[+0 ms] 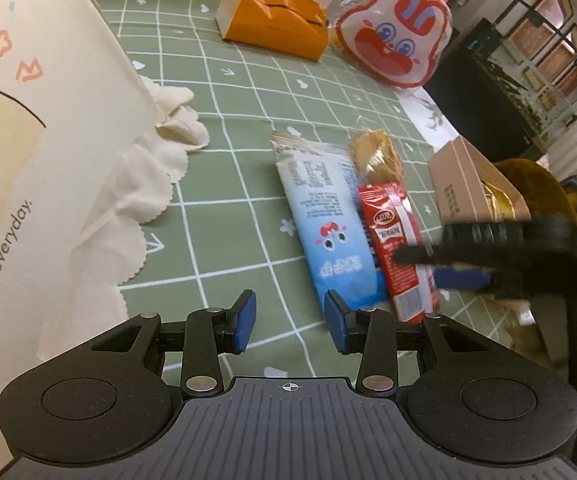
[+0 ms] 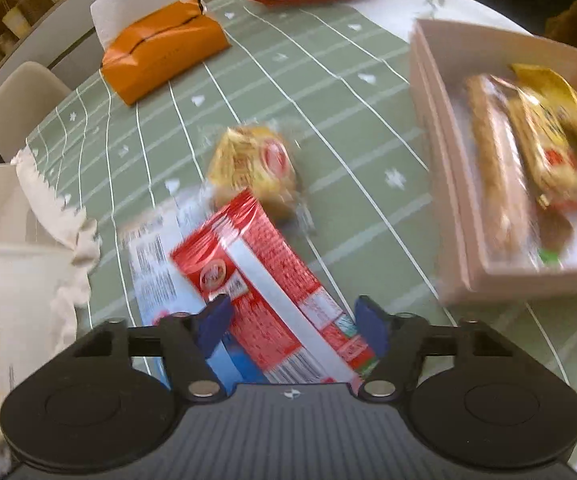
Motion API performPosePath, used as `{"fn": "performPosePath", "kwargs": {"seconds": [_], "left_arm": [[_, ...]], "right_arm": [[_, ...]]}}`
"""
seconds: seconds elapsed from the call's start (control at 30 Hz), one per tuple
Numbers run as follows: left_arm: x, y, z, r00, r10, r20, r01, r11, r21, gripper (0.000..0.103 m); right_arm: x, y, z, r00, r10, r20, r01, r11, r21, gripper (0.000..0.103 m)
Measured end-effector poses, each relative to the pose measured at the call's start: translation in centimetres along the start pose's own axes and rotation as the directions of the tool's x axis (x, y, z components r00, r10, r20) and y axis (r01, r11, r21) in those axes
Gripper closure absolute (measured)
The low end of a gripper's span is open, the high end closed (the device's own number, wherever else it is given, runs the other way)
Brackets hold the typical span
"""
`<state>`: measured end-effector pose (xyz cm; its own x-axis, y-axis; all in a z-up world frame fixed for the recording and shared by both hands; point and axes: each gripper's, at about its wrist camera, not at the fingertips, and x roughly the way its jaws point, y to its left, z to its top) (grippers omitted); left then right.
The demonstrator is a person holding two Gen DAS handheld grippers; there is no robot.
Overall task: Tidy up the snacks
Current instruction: 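Withdraw both tools from the box toward the remaining snacks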
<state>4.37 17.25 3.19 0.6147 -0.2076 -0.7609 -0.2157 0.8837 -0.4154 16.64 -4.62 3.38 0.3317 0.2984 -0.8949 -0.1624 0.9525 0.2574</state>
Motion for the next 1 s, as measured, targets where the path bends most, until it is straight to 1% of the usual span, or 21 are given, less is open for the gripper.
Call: {"fn": "performPosePath", "kwargs": {"seconds": [0.03,0.1,0.2,0.3,0.4,0.47,0.67,0.7,0.77,0.8,0.83,0.9,0.93,1.0], "left_arm": [[0.0,-0.2,-0.1,1.000,-0.005,0.000,0.005,1.000,0.005,0.060],[0.0,-0.6,-0.3,1.000,-0.014,-0.002,0.014,1.000,0.018,0.060],[0.3,-1.5,-0.7,1.000,-0.021,-0.012,0.021,0.999,0.044,0.060],[0.7,-2.7,-1.4,0.999,-0.027,-0.030,0.029,0.996,0.082,0.060],[1.2,-4.3,-2.1,0.998,-0.037,-0.050,0.043,0.991,0.128,0.060],[1.6,-5.6,-2.7,0.997,-0.043,-0.056,0.052,0.984,0.169,0.061],[2.9,-9.4,-5.1,0.995,-0.035,-0.097,0.064,0.950,0.307,0.063],[3.0,-9.7,-5.3,0.995,-0.031,-0.095,0.060,0.944,0.323,0.063],[3.2,-10.3,-5.5,0.995,-0.028,-0.095,0.058,0.939,0.338,0.063],[3.4,-10.4,-5.4,0.994,-0.037,-0.100,0.068,0.940,0.334,0.064],[3.5,-10.5,-5.3,0.992,-0.055,-0.112,0.089,0.941,0.327,0.065],[3.8,-10.7,-5.0,0.983,-0.104,-0.154,0.147,0.940,0.307,0.066],[3.8,-10.7,-4.8,0.978,-0.130,-0.166,0.175,0.939,0.296,0.066],[3.1,-10.8,-4.0,0.975,-0.168,-0.142,0.202,0.941,0.272,0.066]], "right_arm": [[-0.4,-0.4,-0.7,1.000,0.004,-0.005,-0.004,1.000,0.002,0.062],[-1.3,-1.3,-2.1,1.000,0.015,-0.013,-0.015,1.000,0.010,0.072],[-2.3,-2.9,-4.1,1.000,-0.005,-0.015,0.005,1.000,0.029,0.073],[-3.3,-5.1,-5.9,1.000,-0.021,-0.006,0.021,0.998,0.064,0.078],[-4.4,-7.2,-6.9,0.999,-0.049,0.007,0.048,0.994,0.102,0.078],[-4.9,-8.2,-7.5,0.998,-0.062,0.018,0.060,0.991,0.118,0.078],[-5.6,-10.0,-8.4,0.996,-0.082,0.030,0.077,0.987,0.140,0.077],[-5.6,-10.1,-8.3,0.996,-0.084,0.029,0.079,0.986,0.143,0.074],[-5.7,-10.3,-8.2,0.995,-0.098,0.033,0.092,0.985,0.149,0.061],[-5.8,-10.5,-8.1,0.994,-0.104,0.038,0.097,0.984,0.150,0.050],[-5.7,-10.6,-8.1,0.993,-0.109,0.042,0.102,0.984,0.148,0.043],[-5.5,-10.8,-8.0,0.993,-0.114,0.041,0.108,0.984,0.140,0.040],[-5.5,-11.0,-7.9,0.992,-0.113,0.048,0.106,0.985,0.138,0.035],[-5.4,-11.3,-7.8,0.991,-0.123,0.055,0.114,0.983,0.141,0.032]]}}
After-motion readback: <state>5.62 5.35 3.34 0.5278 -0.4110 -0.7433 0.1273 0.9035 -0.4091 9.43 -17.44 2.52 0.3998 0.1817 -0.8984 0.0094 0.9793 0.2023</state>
